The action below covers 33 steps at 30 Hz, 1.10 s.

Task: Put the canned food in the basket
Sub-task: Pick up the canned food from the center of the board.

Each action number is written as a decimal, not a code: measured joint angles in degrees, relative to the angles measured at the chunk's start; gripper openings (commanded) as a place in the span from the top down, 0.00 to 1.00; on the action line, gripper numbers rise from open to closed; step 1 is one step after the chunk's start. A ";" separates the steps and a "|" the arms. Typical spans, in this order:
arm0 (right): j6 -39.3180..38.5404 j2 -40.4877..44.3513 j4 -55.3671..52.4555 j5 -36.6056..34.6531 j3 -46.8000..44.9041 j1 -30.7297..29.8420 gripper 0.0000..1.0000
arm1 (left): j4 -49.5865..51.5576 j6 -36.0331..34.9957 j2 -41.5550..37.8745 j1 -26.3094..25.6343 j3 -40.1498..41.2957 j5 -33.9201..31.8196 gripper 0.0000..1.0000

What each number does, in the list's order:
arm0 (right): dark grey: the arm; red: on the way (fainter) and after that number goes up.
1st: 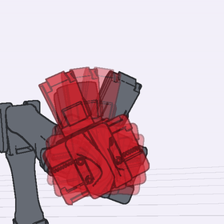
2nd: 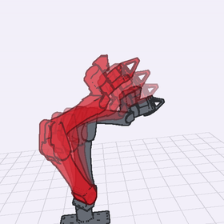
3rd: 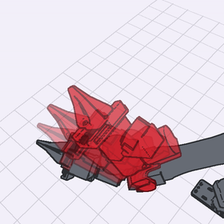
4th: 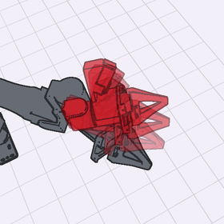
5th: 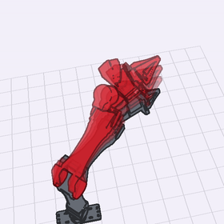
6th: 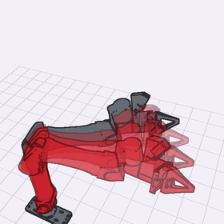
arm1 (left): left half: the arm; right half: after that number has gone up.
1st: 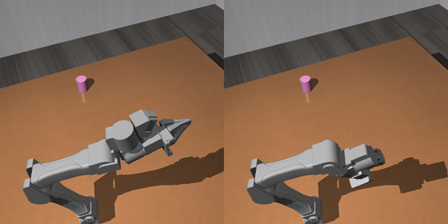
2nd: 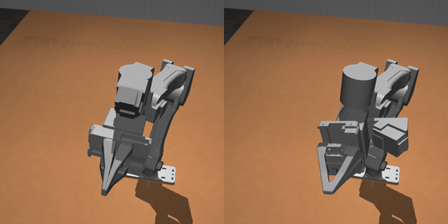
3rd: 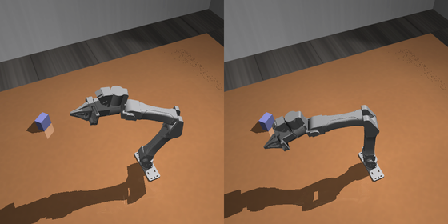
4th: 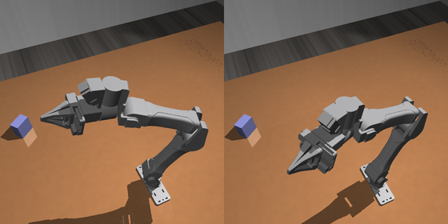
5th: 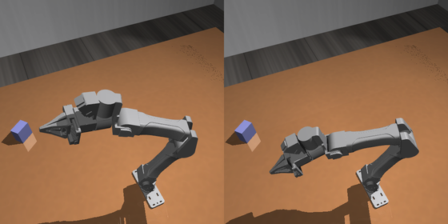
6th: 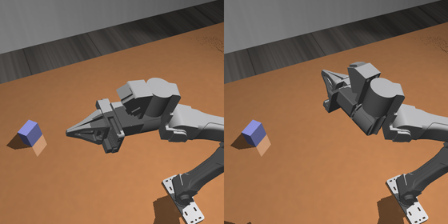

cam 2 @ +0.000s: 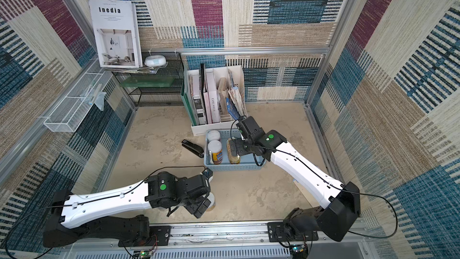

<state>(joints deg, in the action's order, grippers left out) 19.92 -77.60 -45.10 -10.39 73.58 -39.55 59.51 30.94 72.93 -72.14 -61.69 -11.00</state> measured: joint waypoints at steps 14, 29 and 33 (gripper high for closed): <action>-0.63 3.41 1.68 -0.90 -4.46 0.04 0.01 | -6.88 -0.15 8.59 4.09 3.76 2.03 0.01; -1.18 3.76 3.37 -1.36 -6.97 0.02 0.01 | -10.62 -2.49 15.15 6.38 4.02 7.96 0.05; -1.29 3.98 3.45 -1.38 -7.61 0.02 0.01 | -10.60 -2.51 15.41 6.91 3.80 7.96 0.15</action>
<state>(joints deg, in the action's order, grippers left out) 18.63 -73.63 -41.65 -11.77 65.98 -39.53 48.90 28.42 88.33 -65.23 -57.89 -3.05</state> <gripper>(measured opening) 0.993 0.890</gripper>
